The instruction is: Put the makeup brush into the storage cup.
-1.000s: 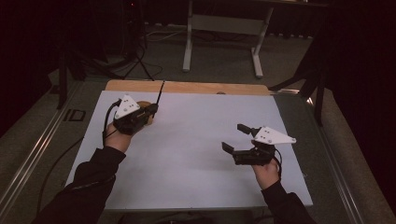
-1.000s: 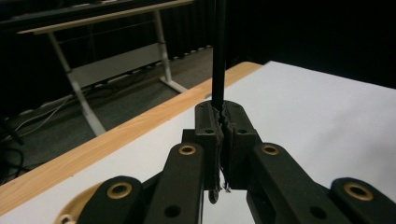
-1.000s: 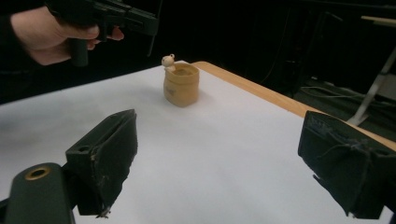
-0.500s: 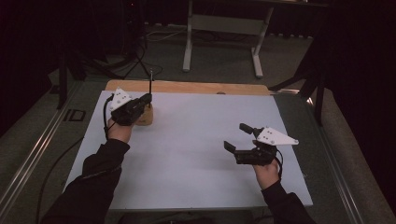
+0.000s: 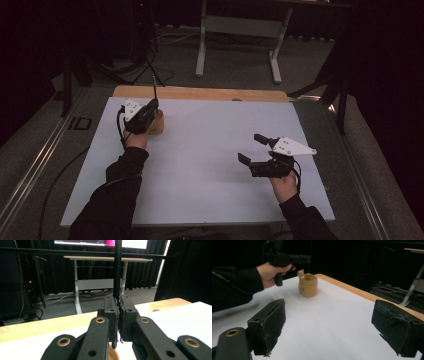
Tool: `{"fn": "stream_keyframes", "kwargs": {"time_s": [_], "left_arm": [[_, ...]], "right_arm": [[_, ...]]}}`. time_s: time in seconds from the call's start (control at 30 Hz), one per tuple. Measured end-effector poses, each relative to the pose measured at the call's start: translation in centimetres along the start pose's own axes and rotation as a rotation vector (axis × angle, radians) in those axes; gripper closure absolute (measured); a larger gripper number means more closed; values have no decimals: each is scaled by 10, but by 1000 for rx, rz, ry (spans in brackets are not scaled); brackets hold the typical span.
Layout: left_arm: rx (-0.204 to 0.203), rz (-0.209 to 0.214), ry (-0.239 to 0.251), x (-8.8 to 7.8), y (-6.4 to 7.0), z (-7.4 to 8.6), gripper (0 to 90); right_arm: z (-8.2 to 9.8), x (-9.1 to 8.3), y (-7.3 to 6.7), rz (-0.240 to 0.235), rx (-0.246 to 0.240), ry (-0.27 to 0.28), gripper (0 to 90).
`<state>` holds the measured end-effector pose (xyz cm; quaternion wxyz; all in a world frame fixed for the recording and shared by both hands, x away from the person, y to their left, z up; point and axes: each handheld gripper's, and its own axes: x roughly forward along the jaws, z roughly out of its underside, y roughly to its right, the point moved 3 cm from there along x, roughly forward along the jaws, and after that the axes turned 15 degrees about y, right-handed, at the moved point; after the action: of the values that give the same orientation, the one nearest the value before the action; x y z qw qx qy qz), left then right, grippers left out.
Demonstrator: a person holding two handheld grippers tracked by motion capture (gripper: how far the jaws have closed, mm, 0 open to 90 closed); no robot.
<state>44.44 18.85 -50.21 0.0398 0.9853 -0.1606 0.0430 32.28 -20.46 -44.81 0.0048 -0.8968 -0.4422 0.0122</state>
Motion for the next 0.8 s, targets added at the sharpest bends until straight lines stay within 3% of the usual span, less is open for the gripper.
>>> {"fn": "stream_keyframes", "kwargs": {"time_s": [0.17,0.47,0.63,0.8], "left_arm": [[17,-49,-2,2,-3,16,870],[71,-101,-63,4,-1,32,867],[106,-113,-117,6,2,37,863],[140,-116,-134,7,5,38,858]], "right_arm": [[2,1,1,-5,4,-7,120],[4,2,1,-12,12,-11,120],[4,2,1,-13,15,-12,120],[4,1,2,-14,17,-10,120]]}}
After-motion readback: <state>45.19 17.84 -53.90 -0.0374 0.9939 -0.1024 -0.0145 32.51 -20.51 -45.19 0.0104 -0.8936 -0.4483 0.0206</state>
